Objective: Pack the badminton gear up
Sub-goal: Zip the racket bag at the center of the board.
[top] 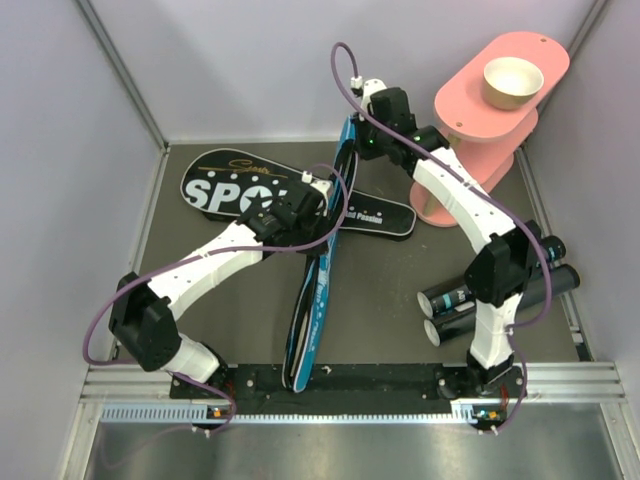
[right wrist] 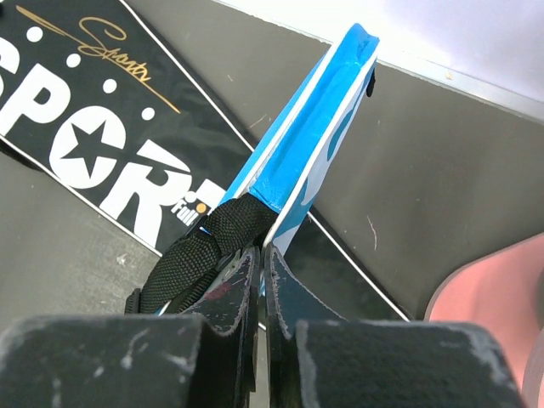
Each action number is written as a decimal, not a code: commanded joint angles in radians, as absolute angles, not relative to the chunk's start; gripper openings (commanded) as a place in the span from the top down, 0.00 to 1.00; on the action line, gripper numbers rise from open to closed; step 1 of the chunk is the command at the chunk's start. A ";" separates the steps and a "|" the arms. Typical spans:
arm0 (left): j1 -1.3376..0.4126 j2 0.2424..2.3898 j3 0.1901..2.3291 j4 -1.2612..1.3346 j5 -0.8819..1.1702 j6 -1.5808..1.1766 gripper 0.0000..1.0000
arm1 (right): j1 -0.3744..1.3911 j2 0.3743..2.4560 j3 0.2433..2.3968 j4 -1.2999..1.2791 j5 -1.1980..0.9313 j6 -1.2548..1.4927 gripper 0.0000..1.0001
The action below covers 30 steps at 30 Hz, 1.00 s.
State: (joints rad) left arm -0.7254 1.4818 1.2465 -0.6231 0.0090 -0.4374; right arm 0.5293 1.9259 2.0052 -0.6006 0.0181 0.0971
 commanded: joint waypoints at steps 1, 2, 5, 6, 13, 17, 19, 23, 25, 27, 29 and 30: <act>-0.730 1.485 1.295 -0.631 0.009 -0.469 1.00 | 0.564 1.865 2.002 -0.626 0.051 0.098 1.00; -0.729 1.488 1.295 -0.630 0.011 -0.474 1.00 | 0.566 1.850 1.982 -0.621 0.014 0.122 1.00; -0.724 1.488 1.299 -0.638 0.009 -0.476 1.00 | 0.565 1.774 1.881 -0.577 -0.056 0.191 1.00; -0.724 1.486 1.296 -0.637 0.009 -0.465 1.00 | 0.565 1.732 1.817 -0.551 -0.076 0.205 1.00; -0.724 1.416 1.200 -0.563 0.092 -0.394 1.00 | 0.445 1.600 1.602 -0.324 -0.476 0.442 1.00; -0.716 1.404 1.163 -0.555 0.109 -0.394 1.00 | 0.448 1.568 1.556 -0.284 -0.549 0.485 1.00; -0.715 1.396 1.160 -0.545 0.115 -0.399 1.00 | 0.448 1.548 1.522 -0.296 -0.484 0.479 1.00; -0.715 1.396 1.164 -0.541 0.136 -0.402 1.00 | 0.449 1.502 1.511 -0.379 -0.322 0.390 1.00; -0.716 1.396 1.166 -0.545 0.140 -0.400 1.00 | 0.449 1.482 1.505 -0.380 -0.264 0.376 0.91; -0.716 1.396 1.161 -0.546 0.146 -0.400 1.00 | 0.477 1.459 1.496 -0.377 -0.195 0.310 0.85; -0.715 1.397 1.157 -0.546 0.150 -0.406 1.00 | 0.511 1.459 1.491 -0.370 -0.047 0.185 0.78; -0.716 1.397 1.155 -0.545 0.153 -0.410 1.00 | 0.526 1.474 1.494 -0.370 -0.014 0.148 0.72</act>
